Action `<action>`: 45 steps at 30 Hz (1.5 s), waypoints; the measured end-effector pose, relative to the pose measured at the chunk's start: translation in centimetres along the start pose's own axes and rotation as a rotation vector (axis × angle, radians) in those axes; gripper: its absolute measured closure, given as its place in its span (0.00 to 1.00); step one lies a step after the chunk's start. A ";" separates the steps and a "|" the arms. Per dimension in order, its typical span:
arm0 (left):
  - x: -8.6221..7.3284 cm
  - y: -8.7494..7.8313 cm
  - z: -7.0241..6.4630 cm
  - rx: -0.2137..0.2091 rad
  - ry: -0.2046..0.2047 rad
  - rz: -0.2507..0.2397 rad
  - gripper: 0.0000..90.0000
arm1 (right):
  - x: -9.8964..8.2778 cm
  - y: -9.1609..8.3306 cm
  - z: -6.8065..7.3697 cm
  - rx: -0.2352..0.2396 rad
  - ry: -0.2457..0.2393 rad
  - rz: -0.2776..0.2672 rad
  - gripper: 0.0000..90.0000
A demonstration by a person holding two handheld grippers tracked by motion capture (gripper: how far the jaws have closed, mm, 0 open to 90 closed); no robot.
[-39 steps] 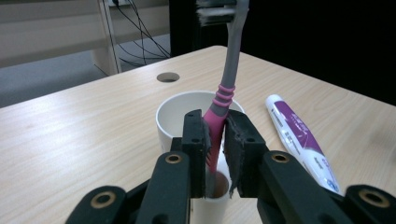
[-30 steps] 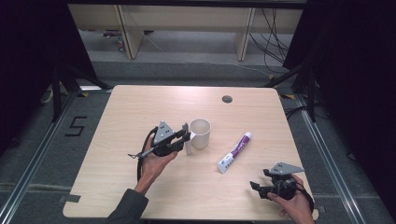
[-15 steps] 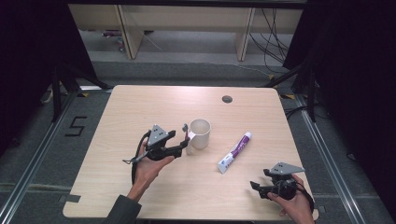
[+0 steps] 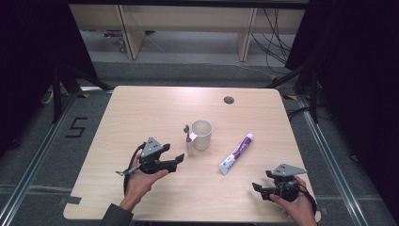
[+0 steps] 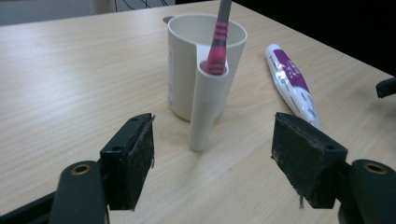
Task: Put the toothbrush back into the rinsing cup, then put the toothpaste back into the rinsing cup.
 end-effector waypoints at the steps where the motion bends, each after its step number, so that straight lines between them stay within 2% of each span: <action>1: 0.0 0.0 0.0 0.000 0.000 0.000 0.32 | 0.0 0.0 0.0 0.000 0.000 0.000 0.29; 2: -0.5 -0.2 -0.2 -0.008 0.004 0.018 0.31 | 0.0 0.0 0.1 0.027 0.004 0.013 0.28; 5: -1.0 -0.5 -0.5 -0.012 0.008 0.034 0.29 | -0.1 0.0 0.0 0.025 0.001 0.020 0.29; 7: -1.4 -0.9 -0.8 -0.017 0.015 0.048 0.29 | 0.0 0.1 -0.2 0.014 -0.017 -0.002 0.29; 8: -1.7 -1.1 -1.0 -0.025 0.014 0.052 0.28 | -0.1 0.1 0.0 0.001 0.013 -0.009 0.29; 11: -2.5 -1.7 -1.4 -0.029 0.026 0.091 0.26 | -0.1 0.0 0.0 0.002 0.017 0.002 0.29; 15: -3.7 -2.4 -2.1 -0.041 0.015 0.111 0.24 | 0.1 0.0 -0.3 0.002 -0.014 -0.010 0.29; 16: -4.4 -2.9 -2.3 -0.036 0.032 0.146 0.24 | 0.1 0.0 -0.3 0.003 -0.014 -0.011 0.29; 17: -4.4 -2.9 -2.3 -0.036 0.032 0.146 0.23 | 0.1 0.0 -0.3 0.003 -0.014 -0.011 0.29; 18: -4.7 -3.1 -2.5 -0.034 0.030 0.160 0.23 | -0.1 0.0 -0.1 0.009 0.011 0.000 0.29; 19: -4.9 -3.4 -2.8 -0.042 0.037 0.161 0.23 | 0.0 0.0 -0.3 0.009 -0.014 -0.009 0.29; 20: -5.1 -3.6 -3.2 -0.044 0.033 0.153 0.22 | 0.1 -0.1 -0.4 0.001 -0.012 -0.013 0.29; 22: -5.7 -4.1 -3.7 -0.042 0.059 0.164 0.22 | -0.1 -0.1 -0.4 0.020 0.017 -0.005 0.29; 23: -5.7 -4.1 -3.7 -0.042 0.059 0.164 0.22 | -0.1 -0.1 -0.4 0.020 0.017 -0.005 0.29; 24: -6.2 -4.4 -3.9 -0.026 0.071 0.160 0.22 | 0.0 -0.1 -0.7 0.000 -0.008 -0.017 0.29; 26: -6.4 -4.4 -3.9 -0.021 0.082 0.156 0.20 | -0.1 -0.2 -0.7 0.002 -0.005 -0.012 0.29; 27: -6.7 -4.5 -3.9 -0.022 0.087 0.168 0.20 | -0.2 -0.2 -0.4 0.007 0.025 -0.005 0.29; 28: -7.0 -4.6 -3.7 -0.020 0.099 0.182 0.20 | -0.2 -0.3 -0.3 0.007 0.028 -0.005 0.29; 29: -7.3 -4.7 -3.7 -0.016 0.089 0.187 0.20 | -0.1 -0.3 -0.5 0.006 0.007 -0.014 0.29; 30: -7.7 -4.9 -3.7 -0.027 0.075 0.191 0.20 | -0.3 -0.3 -0.2 0.007 0.033 -0.006 0.29; 32: -8.1 -5.0 -3.6 -0.027 0.056 0.195 0.19 | -0.2 -0.2 -0.4 0.009 0.009 -0.006 0.29; 35: -8.2 -5.3 -3.4 -0.015 0.057 0.200 0.19 | -0.2 -0.2 -0.3 0.013 0.008 -0.004 0.29; 36: -8.1 -5.5 -3.3 -0.013 0.056 0.195 0.19 | -0.1 -0.2 -0.2 0.005 0.011 -0.010 0.29; 37: -7.9 -5.6 -3.4 -0.008 0.038 0.168 0.19 | -0.1 -0.2 0.0 0.011 0.021 -0.002 0.29; 38: -7.9 -5.6 -3.4 -0.008 0.038 0.168 0.19 | -0.1 -0.2 0.0 0.011 0.021 -0.002 0.29; 39: -8.0 -5.8 -3.5 -0.009 0.038 0.172 0.19 | 0.0 -0.1 -0.1 0.016 -0.003 -0.008 0.30; 40: -8.1 -5.9 -3.6 -0.004 0.029 0.173 0.19 | -0.1 -0.2 0.1 0.015 0.023 0.004 0.33; 41: -8.2 -6.1 -3.5 -0.009 0.049 0.194 0.19 | 0.1 0.0 -0.2 0.013 -0.025 -0.014 0.38; 42: -8.3 -6.1 -3.5 -0.003 0.050 0.204 0.20 | 0.1 0.0 0.1 0.010 0.007 -0.017 0.39; 44: -8.3 -6.0 -3.7 -0.002 0.042 0.204 0.20 | 0.3 0.0 0.0 0.007 -0.012 -0.026 0.39; 45: -8.5 -5.9 -3.7 -0.016 0.060 0.214 0.20 | 0.6 0.1 0.2 0.012 -0.002 -0.022 0.41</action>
Point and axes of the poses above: each handheld gripper's, and its own axes: y roughly forward along the jaws, x roughly out of its top, z roughly to its left, the point moved 7 cm from there along y, roughly forward along the jaws, and after that the axes turned 12 degrees about y, right-handed, at the moved point
